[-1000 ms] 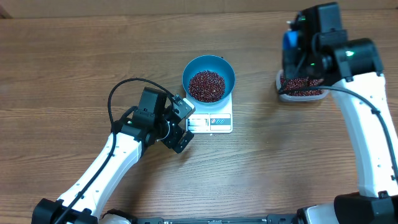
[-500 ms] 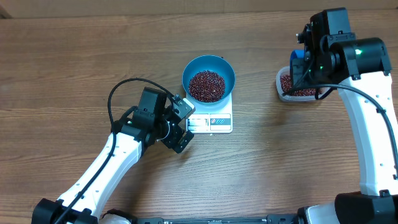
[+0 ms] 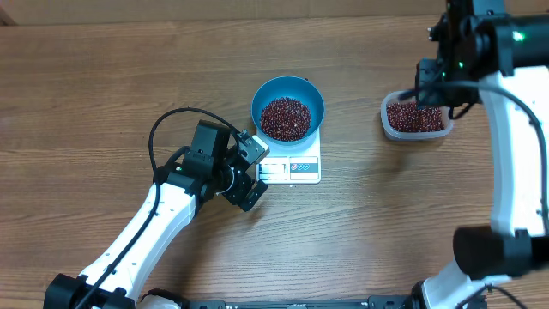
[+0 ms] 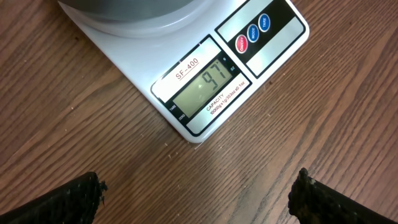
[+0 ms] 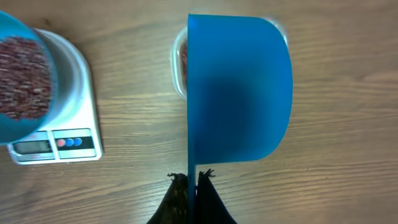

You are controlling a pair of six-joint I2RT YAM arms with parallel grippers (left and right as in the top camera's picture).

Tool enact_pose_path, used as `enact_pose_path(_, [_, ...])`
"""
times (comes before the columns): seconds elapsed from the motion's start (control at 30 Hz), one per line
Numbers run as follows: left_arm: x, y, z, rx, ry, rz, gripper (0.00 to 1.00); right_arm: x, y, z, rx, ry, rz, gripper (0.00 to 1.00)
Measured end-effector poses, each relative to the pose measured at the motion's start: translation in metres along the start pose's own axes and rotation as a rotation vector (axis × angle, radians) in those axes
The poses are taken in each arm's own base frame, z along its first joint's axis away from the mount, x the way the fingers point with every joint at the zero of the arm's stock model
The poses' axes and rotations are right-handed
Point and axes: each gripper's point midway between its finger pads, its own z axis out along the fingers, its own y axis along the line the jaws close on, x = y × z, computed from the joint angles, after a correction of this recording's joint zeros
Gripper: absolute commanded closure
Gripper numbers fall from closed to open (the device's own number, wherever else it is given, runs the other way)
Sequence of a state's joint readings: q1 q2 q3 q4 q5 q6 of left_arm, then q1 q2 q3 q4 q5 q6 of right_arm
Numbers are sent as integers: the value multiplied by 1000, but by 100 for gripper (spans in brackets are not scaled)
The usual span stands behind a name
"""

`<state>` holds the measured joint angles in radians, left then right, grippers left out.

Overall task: Scoop item into bowl and weigh 150g on scale
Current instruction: 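Move the empty scoop back over the bean tub with the right gripper, then lower the blue scoop into the bean tub with the right gripper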

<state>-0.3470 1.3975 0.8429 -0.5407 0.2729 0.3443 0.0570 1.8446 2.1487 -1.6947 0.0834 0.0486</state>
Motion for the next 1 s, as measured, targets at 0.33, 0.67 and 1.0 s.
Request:
enact_pose_path(0.33, [0, 0, 0, 0, 0, 0, 1, -6, -33, 68, 25, 183, 23, 96])
enact_pose_path(0.67, [0, 0, 0, 0, 0, 0, 1, -4, -41, 105, 41, 282, -54, 96])
enact_pose_path(1.0, [0, 0, 0, 0, 0, 0, 0, -12, -53, 134, 122, 282, -47, 96])
